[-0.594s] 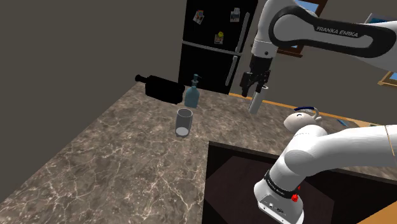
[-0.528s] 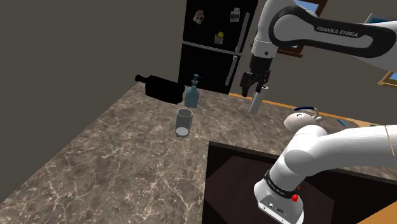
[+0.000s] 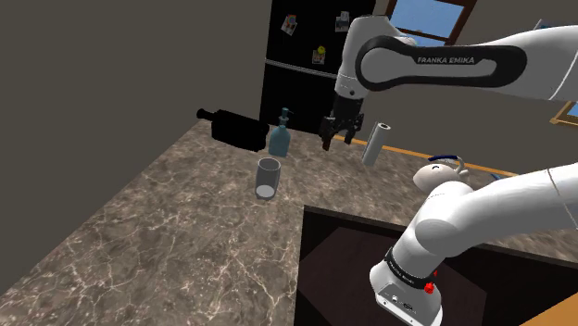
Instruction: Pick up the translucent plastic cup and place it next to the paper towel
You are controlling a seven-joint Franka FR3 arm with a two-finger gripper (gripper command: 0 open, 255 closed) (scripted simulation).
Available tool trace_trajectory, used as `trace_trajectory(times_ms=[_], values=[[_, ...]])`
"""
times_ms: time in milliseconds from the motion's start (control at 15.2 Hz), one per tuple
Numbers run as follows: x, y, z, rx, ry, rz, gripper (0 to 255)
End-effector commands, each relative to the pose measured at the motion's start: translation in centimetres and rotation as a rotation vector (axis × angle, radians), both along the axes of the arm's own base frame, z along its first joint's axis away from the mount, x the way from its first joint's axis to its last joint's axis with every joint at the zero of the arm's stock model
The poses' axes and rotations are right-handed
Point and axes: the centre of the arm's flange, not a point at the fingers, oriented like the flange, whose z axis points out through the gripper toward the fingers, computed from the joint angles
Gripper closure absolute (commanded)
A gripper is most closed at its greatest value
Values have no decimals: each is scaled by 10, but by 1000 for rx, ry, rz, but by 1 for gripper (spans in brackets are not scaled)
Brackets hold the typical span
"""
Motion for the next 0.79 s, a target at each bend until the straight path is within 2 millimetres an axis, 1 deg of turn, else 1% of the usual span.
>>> trace_trajectory(times_ms=[0,726], values=[[19,15,-14,-2,-14,-10,0],[114,87,-87,-19,-79,-58,0]])
